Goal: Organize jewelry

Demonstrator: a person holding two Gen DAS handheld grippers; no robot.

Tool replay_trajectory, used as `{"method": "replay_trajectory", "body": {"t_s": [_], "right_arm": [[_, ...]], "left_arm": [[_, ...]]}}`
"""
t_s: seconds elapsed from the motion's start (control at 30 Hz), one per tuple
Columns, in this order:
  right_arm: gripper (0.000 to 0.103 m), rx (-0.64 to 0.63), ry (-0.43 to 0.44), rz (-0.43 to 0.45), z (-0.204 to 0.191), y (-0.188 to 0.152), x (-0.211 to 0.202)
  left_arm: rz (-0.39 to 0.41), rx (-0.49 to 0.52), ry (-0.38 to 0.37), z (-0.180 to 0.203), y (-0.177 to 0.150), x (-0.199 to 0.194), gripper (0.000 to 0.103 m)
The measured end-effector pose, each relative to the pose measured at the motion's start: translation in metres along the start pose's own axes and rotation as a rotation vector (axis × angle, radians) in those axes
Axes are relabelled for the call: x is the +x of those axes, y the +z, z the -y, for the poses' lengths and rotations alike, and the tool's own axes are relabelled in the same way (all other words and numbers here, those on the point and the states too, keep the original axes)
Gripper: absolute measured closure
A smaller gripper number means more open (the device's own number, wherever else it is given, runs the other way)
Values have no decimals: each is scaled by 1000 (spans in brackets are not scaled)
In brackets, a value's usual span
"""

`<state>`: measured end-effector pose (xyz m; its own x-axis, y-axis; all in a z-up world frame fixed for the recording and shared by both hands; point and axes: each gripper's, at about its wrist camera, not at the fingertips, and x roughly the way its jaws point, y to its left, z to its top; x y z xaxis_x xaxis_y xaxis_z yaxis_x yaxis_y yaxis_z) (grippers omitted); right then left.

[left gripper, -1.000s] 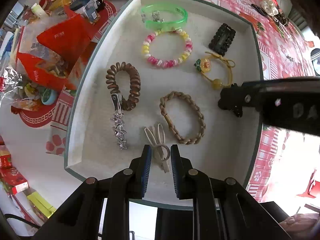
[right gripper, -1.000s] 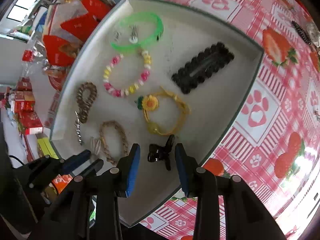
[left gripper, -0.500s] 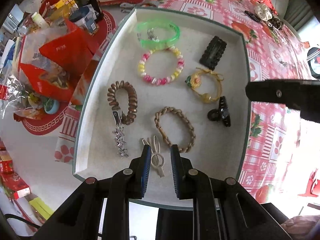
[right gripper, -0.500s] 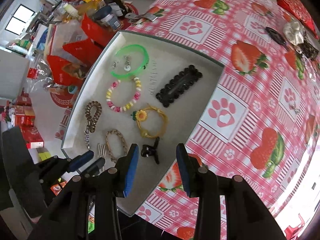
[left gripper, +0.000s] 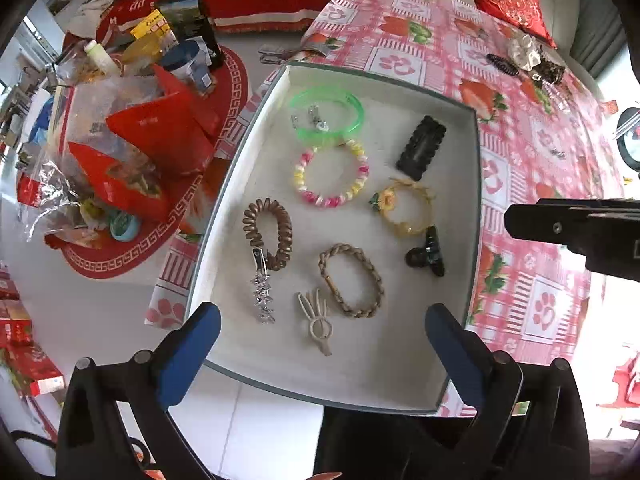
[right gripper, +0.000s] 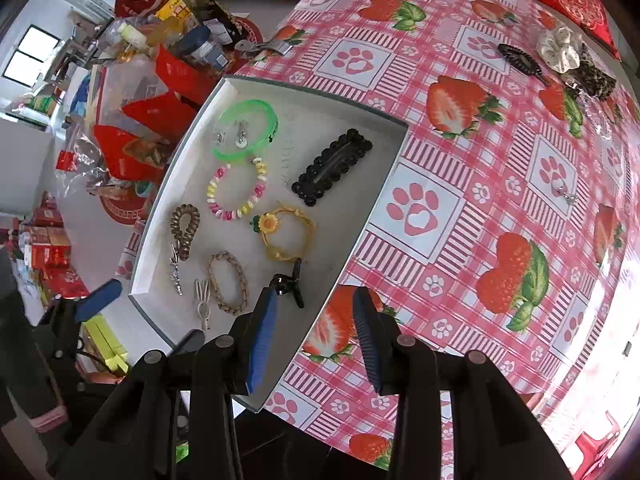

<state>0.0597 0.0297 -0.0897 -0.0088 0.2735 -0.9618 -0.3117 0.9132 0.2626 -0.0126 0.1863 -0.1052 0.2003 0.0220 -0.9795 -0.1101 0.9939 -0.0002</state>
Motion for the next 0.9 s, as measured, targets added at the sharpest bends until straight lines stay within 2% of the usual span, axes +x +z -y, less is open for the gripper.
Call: {"method": "replay_trajectory", "body": {"t_s": [0.17, 0.23, 0.3, 0.43, 0.5, 0.53, 0.7, 0.9], "right_arm": [[60, 6, -10, 8, 1, 0, -10], [57, -6, -17, 18, -3, 0, -16], [40, -26, -30, 35, -8, 0, -22], [35, -59, -48, 69, -19, -1, -37], [25, -73, -65, 79, -25, -1, -45], [23, -80, -71, 86, -26, -1, -49], [21, -109, -111, 128, -37, -3, -71], [17, -114, -130, 184, -43, -6, -94]], "left_arm": [[-2, -9, 9, -4, 3, -12, 0], [1, -7, 26, -4, 3, -18, 0], [3, -10, 32, -5, 3, -24, 0], [29, -24, 44, -10, 4, -42, 0], [54, -20, 54, -10, 5, -54, 0], [64, -19, 54, -10, 6, -58, 0], [115, -23, 44, -14, 11, -86, 0], [134, -32, 47, -16, 14, -106, 0]]}}
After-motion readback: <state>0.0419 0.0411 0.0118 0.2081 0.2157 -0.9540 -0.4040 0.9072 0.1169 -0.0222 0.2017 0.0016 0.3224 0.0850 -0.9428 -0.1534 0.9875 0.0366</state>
